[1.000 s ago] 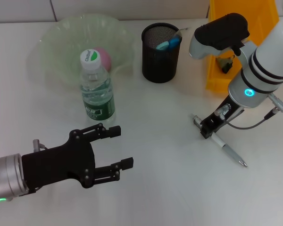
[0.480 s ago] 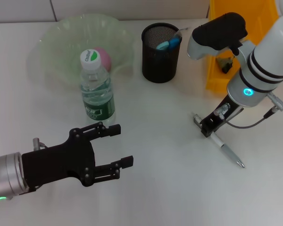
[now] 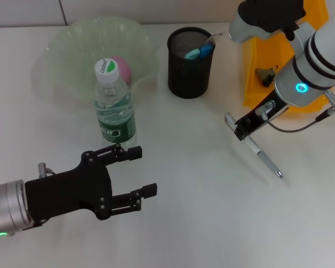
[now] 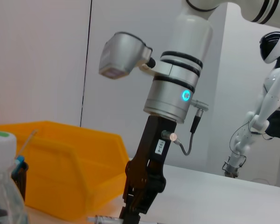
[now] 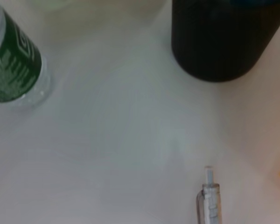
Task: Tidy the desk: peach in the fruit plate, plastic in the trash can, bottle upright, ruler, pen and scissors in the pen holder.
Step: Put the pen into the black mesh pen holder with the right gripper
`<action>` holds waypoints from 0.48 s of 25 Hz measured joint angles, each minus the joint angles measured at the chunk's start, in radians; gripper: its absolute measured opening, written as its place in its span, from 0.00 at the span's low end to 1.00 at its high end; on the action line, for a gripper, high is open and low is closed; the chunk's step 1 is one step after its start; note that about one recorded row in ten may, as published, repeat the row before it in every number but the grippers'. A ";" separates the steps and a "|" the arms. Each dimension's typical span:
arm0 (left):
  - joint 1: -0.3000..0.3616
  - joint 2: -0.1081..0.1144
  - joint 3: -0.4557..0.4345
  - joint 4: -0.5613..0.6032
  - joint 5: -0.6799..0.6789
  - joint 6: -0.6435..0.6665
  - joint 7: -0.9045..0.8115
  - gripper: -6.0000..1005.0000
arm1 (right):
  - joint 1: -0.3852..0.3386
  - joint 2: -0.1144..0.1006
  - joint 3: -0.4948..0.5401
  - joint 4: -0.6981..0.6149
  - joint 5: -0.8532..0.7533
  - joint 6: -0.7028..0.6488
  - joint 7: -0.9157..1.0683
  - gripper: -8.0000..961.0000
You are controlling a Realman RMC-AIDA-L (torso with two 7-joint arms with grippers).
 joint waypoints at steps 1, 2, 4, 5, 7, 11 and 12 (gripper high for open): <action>0.000 0.000 0.000 0.000 0.000 0.000 0.000 0.78 | -0.001 0.000 0.003 -0.005 -0.001 -0.001 -0.001 0.14; 0.000 0.000 0.000 0.000 0.000 0.000 0.000 0.78 | -0.002 0.000 0.003 -0.010 -0.002 -0.003 -0.002 0.14; -0.001 0.000 0.000 0.001 0.000 0.001 0.000 0.78 | -0.012 0.000 0.005 -0.038 -0.001 -0.005 -0.005 0.14; -0.001 0.000 0.000 0.001 0.000 0.002 -0.001 0.78 | -0.020 0.000 0.010 -0.061 0.000 -0.006 -0.008 0.14; -0.001 0.000 0.000 0.001 0.000 0.002 -0.001 0.78 | -0.043 0.000 0.036 -0.132 0.011 -0.011 -0.023 0.14; -0.001 0.000 0.000 0.001 -0.002 0.004 -0.001 0.78 | -0.127 0.002 0.123 -0.334 0.108 0.023 -0.091 0.14; -0.001 0.000 0.000 0.001 -0.002 0.004 -0.001 0.78 | -0.153 0.003 0.148 -0.380 0.151 0.055 -0.120 0.14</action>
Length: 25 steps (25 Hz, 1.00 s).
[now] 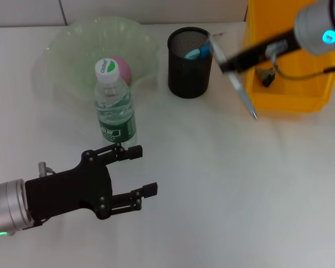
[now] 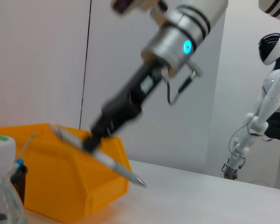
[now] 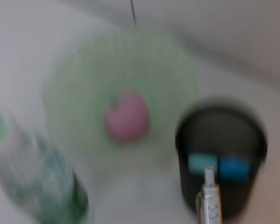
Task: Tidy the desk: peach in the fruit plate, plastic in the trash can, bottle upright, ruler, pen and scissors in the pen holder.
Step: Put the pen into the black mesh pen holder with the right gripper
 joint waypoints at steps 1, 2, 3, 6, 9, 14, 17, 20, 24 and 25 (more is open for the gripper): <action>0.000 0.000 0.000 0.000 0.000 0.000 0.000 0.78 | -0.043 0.002 0.036 -0.047 0.107 0.093 -0.077 0.14; 0.000 0.000 0.000 0.000 -0.001 0.001 0.000 0.78 | -0.043 0.002 0.036 -0.047 0.107 0.093 -0.077 0.14; 0.000 0.000 0.000 0.000 -0.001 0.001 0.000 0.78 | -0.058 0.002 0.046 -0.054 0.158 0.136 -0.117 0.14; 0.000 0.000 0.000 0.000 -0.001 0.001 0.000 0.78 | -0.104 0.000 0.051 -0.013 0.358 0.316 -0.310 0.14; 0.000 -0.001 0.000 0.000 0.000 0.001 0.001 0.78 | -0.119 -0.001 0.039 0.111 0.628 0.463 -0.588 0.14; 0.000 -0.001 0.000 0.000 -0.002 0.003 0.001 0.78 | -0.069 0.000 0.035 0.421 1.146 0.524 -1.169 0.14; -0.002 -0.002 0.000 0.000 -0.003 0.000 0.004 0.78 | -0.025 0.000 0.035 0.602 1.393 0.500 -1.462 0.14; -0.007 -0.002 0.000 0.000 -0.004 0.000 0.002 0.78 | 0.027 -0.002 0.044 0.778 1.571 0.444 -1.689 0.14; -0.009 -0.002 0.000 0.000 -0.003 0.000 0.002 0.78 | 0.072 -0.003 0.047 0.937 1.691 0.407 -1.833 0.14; -0.009 -0.002 0.000 0.000 -0.003 0.000 0.002 0.78 | 0.078 -0.003 0.047 0.960 1.707 0.406 -1.850 0.14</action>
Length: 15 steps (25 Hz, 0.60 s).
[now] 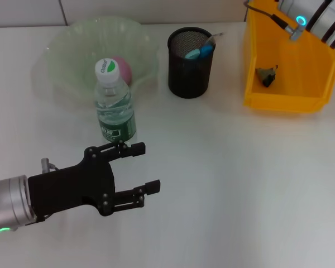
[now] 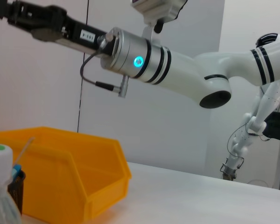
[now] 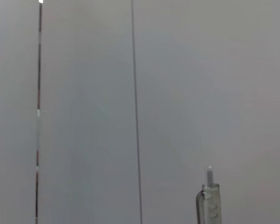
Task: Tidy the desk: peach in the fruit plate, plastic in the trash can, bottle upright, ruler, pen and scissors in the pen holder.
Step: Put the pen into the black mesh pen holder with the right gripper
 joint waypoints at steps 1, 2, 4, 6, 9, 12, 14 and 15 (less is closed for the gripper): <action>-0.005 0.000 0.001 0.000 0.003 -0.002 0.000 0.78 | 0.007 0.000 0.000 0.022 0.009 0.000 -0.008 0.14; -0.011 0.000 0.001 -0.001 0.004 -0.003 0.000 0.78 | 0.013 0.001 0.000 0.037 0.015 0.000 -0.013 0.14; -0.011 0.000 0.001 -0.001 0.004 -0.003 0.000 0.78 | 0.027 0.002 -0.004 0.068 0.018 0.005 -0.017 0.14; -0.017 -0.001 0.001 -0.004 0.004 -0.005 0.002 0.78 | 0.037 0.003 -0.005 0.095 0.019 0.010 -0.026 0.14; -0.021 -0.003 0.005 -0.007 0.005 -0.006 0.006 0.78 | 0.053 0.004 -0.002 0.132 0.020 0.029 -0.041 0.14; -0.021 -0.003 0.004 -0.007 0.005 -0.007 0.008 0.78 | 0.068 0.005 -0.007 0.154 0.021 0.057 -0.048 0.14; -0.020 -0.003 0.002 -0.008 0.005 -0.008 0.009 0.78 | 0.079 0.006 -0.008 0.174 0.022 0.063 -0.058 0.14; -0.019 -0.003 0.002 -0.008 0.005 -0.008 0.010 0.78 | 0.086 0.007 -0.008 0.185 0.022 0.063 -0.064 0.14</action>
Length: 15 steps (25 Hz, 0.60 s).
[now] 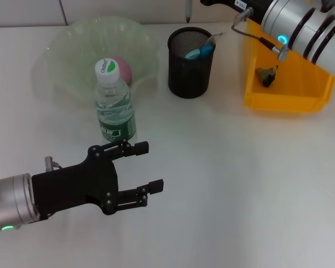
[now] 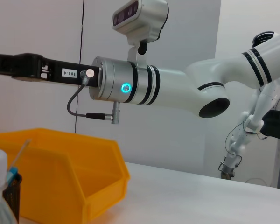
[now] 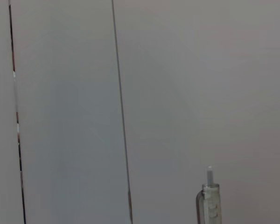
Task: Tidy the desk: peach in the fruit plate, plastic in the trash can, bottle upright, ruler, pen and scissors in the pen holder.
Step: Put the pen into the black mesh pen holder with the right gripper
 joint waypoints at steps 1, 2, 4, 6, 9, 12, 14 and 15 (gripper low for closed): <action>0.000 0.000 0.000 0.000 0.000 0.000 0.001 0.78 | 0.006 0.001 0.000 0.010 0.000 0.000 -0.005 0.14; 0.000 0.000 0.001 -0.001 0.000 0.000 0.001 0.78 | 0.011 0.001 -0.001 0.019 0.000 0.002 -0.009 0.14; 0.000 0.001 0.003 -0.001 0.000 0.000 0.001 0.78 | 0.016 0.002 -0.001 0.028 0.000 0.009 -0.020 0.14; 0.001 0.001 0.003 -0.001 0.000 0.000 0.001 0.78 | 0.022 0.003 -0.002 0.036 0.001 0.016 -0.033 0.14; 0.001 0.001 0.005 -0.001 0.000 0.000 0.001 0.78 | 0.027 0.004 -0.003 0.048 0.001 0.022 -0.037 0.14; 0.001 0.002 0.006 -0.001 0.000 0.000 0.002 0.78 | 0.028 0.005 -0.003 0.059 0.001 0.023 -0.037 0.14; 0.001 0.002 0.006 -0.001 0.000 0.000 0.004 0.78 | 0.028 0.005 -0.003 0.064 0.001 0.023 -0.037 0.14; 0.001 0.002 0.006 -0.001 0.000 0.000 0.004 0.78 | 0.027 0.005 -0.004 0.066 0.000 0.023 -0.037 0.14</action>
